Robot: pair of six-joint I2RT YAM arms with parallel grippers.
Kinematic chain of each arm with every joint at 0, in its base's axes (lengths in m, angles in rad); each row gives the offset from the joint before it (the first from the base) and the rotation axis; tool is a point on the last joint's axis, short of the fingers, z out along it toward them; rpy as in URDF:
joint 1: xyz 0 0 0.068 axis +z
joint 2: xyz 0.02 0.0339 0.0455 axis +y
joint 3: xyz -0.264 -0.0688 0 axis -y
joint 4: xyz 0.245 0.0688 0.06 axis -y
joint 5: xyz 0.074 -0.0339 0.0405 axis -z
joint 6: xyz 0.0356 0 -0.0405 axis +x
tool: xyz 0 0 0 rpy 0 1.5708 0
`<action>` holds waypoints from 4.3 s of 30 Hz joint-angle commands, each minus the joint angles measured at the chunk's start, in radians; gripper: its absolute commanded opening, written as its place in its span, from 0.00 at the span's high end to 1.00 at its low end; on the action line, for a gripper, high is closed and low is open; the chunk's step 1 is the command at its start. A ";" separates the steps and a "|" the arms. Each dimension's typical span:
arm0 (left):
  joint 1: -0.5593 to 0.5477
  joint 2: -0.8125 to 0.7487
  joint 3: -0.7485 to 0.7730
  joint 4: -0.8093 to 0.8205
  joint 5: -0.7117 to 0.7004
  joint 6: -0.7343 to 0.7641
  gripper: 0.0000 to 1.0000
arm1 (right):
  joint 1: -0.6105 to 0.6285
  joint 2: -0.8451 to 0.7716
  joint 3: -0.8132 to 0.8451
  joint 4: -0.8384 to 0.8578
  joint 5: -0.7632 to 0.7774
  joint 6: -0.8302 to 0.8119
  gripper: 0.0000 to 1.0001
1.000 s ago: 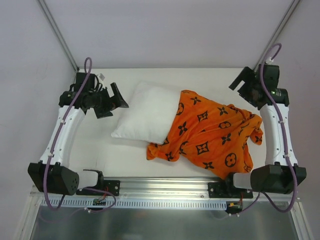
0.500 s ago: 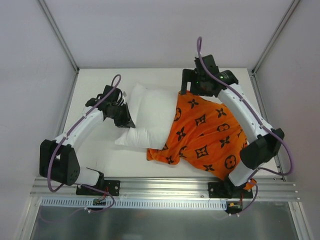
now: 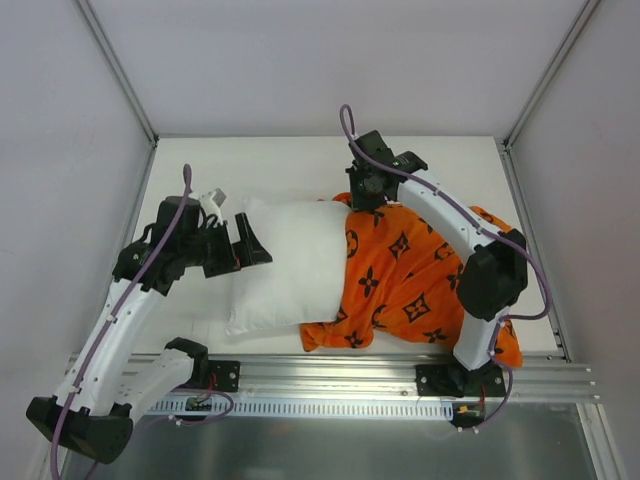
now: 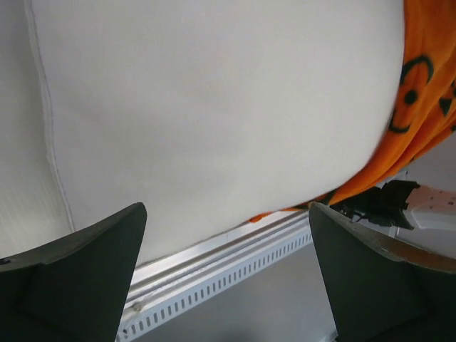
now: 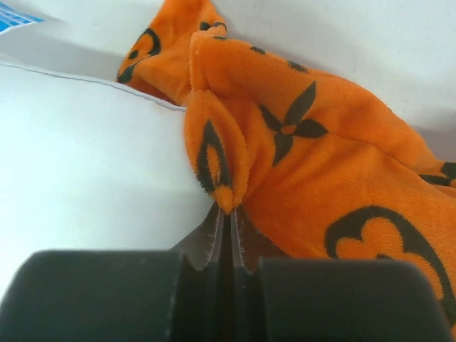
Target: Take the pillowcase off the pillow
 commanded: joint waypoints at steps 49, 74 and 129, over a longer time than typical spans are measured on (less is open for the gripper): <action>0.225 0.214 0.262 -0.008 0.061 0.026 1.00 | -0.559 -0.449 -0.268 0.165 0.011 0.247 0.99; -0.160 0.421 0.228 0.078 -0.086 0.214 0.01 | -0.483 -0.853 -0.460 -0.099 0.043 0.072 0.04; 0.326 0.203 0.319 0.006 -0.244 0.053 1.00 | -0.332 -0.993 -0.685 -0.271 -0.254 -0.106 0.04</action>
